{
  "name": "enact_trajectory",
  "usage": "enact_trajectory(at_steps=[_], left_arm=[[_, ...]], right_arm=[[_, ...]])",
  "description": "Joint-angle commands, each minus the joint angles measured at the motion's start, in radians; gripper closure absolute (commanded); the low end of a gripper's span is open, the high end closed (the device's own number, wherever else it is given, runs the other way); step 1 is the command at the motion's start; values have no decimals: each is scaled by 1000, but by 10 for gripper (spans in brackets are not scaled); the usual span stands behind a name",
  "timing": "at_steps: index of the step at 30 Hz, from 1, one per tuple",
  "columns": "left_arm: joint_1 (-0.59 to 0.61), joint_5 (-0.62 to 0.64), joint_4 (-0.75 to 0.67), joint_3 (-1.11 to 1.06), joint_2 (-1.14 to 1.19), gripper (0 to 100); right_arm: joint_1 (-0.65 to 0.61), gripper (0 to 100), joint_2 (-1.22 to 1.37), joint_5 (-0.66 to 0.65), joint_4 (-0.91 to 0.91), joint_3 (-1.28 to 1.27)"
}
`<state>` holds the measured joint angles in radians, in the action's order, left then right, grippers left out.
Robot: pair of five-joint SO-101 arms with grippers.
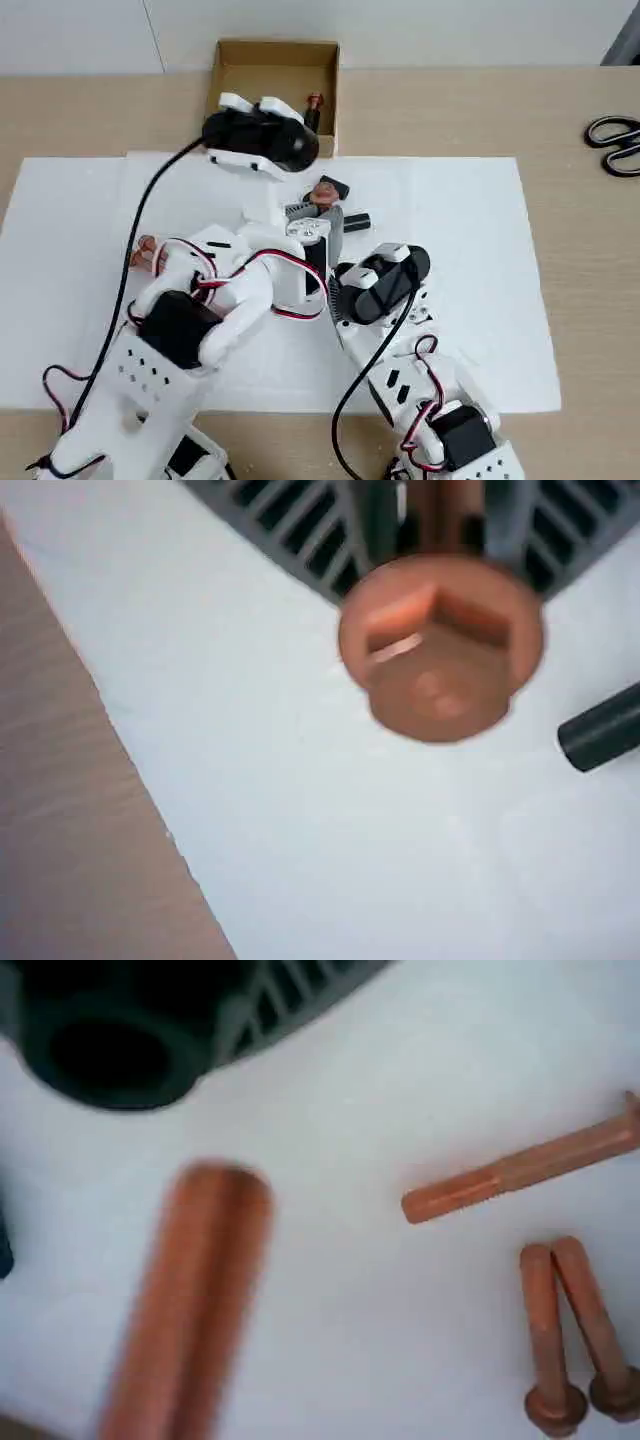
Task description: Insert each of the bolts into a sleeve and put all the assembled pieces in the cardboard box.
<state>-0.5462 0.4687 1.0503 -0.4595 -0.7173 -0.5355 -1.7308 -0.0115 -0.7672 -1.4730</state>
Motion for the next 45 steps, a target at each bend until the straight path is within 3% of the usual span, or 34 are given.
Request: enact_trajectory(at_steps=[1, 9, 37, 45], left_arm=[[-8, 5, -107, -62, -72, 994], [-8, 5, -325, -344, -241, 994], [-29, 48, -325, -367, -249, 994], [-28, 44, -244, -360, -249, 994]], right_arm=[[-4, 995, -19, 14, 27, 9], [-4, 995, -19, 14, 27, 8], [-39, 995, -21, 55, 27, 11], [-42, 995, -21, 51, 27, 11]])
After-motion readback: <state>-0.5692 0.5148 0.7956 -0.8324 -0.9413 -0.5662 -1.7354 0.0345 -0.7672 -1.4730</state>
